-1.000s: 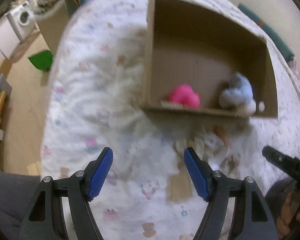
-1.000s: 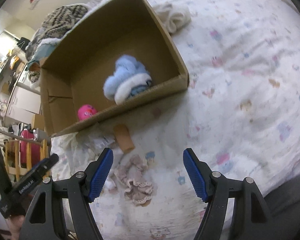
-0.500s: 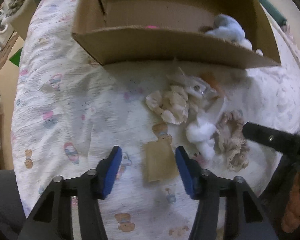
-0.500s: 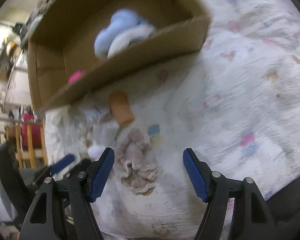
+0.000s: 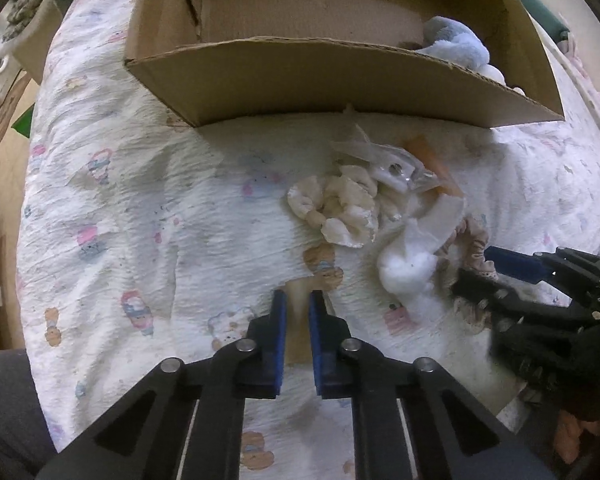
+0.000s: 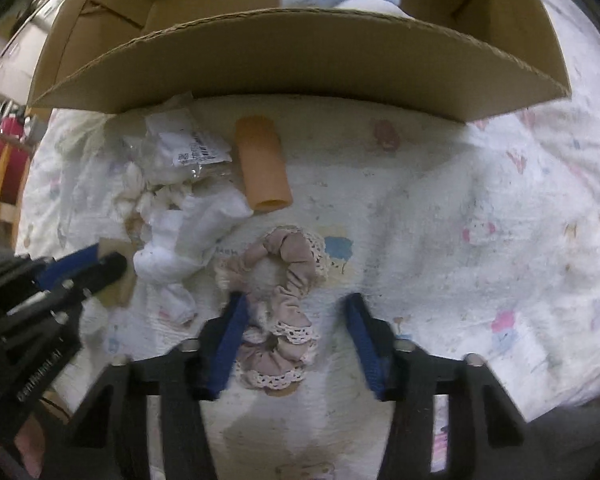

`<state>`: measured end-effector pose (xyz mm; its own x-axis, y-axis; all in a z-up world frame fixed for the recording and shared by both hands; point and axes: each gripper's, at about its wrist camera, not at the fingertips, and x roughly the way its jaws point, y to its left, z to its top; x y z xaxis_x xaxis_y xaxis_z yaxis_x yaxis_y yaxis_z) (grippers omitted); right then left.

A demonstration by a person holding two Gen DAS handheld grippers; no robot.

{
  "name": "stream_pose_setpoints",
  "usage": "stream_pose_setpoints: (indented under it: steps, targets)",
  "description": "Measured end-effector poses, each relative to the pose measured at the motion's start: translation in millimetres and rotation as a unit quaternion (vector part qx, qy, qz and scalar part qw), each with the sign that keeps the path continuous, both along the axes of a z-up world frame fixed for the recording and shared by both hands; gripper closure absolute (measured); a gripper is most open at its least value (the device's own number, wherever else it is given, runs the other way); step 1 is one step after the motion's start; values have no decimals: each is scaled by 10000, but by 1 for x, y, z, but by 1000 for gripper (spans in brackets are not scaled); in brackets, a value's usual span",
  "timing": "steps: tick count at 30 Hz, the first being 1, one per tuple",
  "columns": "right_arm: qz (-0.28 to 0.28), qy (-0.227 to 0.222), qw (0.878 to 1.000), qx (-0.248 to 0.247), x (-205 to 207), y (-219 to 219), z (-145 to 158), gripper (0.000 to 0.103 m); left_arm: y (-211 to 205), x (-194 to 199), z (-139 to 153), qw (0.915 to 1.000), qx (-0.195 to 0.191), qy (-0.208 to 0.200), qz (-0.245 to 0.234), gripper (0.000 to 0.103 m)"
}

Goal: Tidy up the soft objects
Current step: 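Move the right tool back to the pile and grasp the pink lace scrunchie, then carry the scrunchie into the box and open the right tool beside the plush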

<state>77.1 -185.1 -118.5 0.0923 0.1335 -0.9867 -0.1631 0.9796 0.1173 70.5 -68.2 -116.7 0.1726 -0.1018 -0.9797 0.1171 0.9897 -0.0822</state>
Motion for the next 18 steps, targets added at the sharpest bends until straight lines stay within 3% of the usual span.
stream_pose_setpoints:
  steps: [1, 3, 6, 9, 11, 18]
  targets:
    - [-43, -16, 10000, 24, 0, -1, 1, 83, 5, 0, 1, 10000, 44, -7, 54, 95]
    - [-214, -10, 9997, -71, 1, -11, 1, 94, 20, 2, -1, 9997, 129, 4, 225, 95]
    - [-496, 0, 9987, 82, 3, -24, 6, 95, 36, 4, 0, 9990, 13, 35, 454, 96]
    - [-722, -154, 9970, 241, 1, -36, 18, 95, 43, 0, 9, 9985, 153, -148, 499, 96]
    - [-849, -320, 9947, 493, -2, -44, 31, 95, 52, -4, 19, 9975, -58, -260, 649, 96]
    - [-1015, -892, 9846, 1113, -15, -61, 75, 95, 71, -25, 67, 9897, -276, -1127, 842, 96]
